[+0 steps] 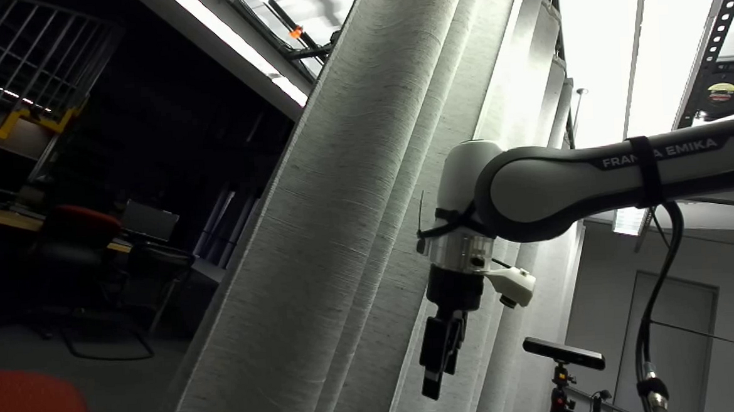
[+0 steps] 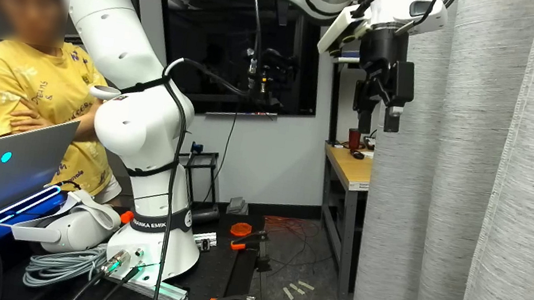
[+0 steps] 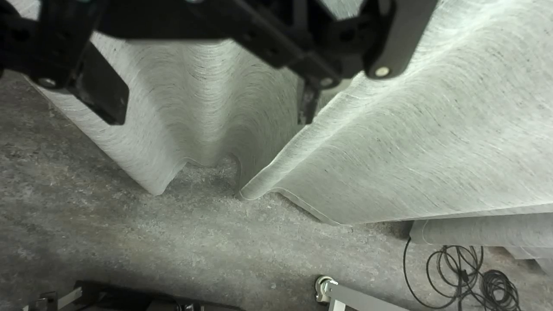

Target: Open the curtains

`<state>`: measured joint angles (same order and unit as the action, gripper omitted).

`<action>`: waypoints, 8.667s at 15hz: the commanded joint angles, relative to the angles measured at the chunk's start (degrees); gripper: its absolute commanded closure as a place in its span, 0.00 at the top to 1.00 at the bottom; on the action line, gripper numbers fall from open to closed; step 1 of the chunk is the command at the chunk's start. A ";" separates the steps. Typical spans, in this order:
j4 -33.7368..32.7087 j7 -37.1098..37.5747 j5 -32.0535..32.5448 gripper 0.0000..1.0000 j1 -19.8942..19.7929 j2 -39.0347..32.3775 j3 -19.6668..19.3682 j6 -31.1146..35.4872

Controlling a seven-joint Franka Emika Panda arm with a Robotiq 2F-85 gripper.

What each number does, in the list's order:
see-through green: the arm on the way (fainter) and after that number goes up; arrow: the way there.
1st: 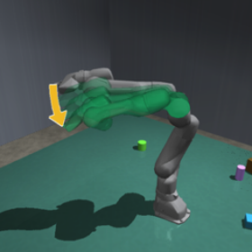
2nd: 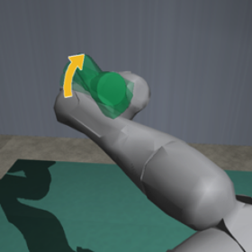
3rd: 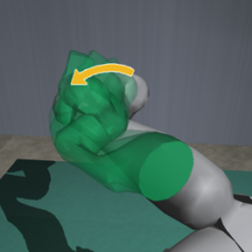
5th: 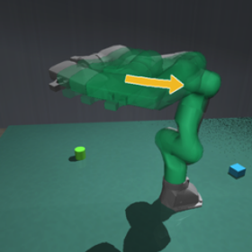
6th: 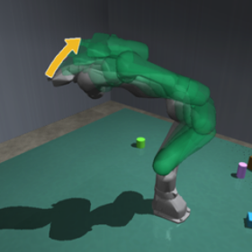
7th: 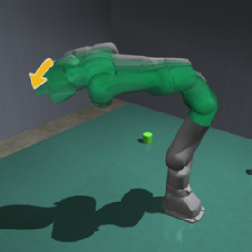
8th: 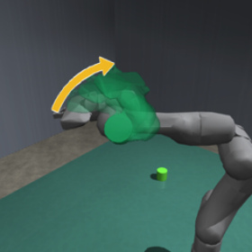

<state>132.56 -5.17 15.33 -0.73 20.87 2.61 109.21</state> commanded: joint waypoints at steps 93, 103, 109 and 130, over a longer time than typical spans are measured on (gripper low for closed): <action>3.73 11.49 -8.73 1.00 6.02 13.06 11.01 50.59; 1.78 19.90 -5.35 1.00 -4.90 12.02 19.27 60.26; -0.03 23.31 -4.75 1.00 -12.57 12.55 25.85 63.84; -6.48 22.50 -3.96 0.00 -35.07 8.91 35.53 63.69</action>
<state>128.87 16.55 9.43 -30.17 31.64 36.03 173.39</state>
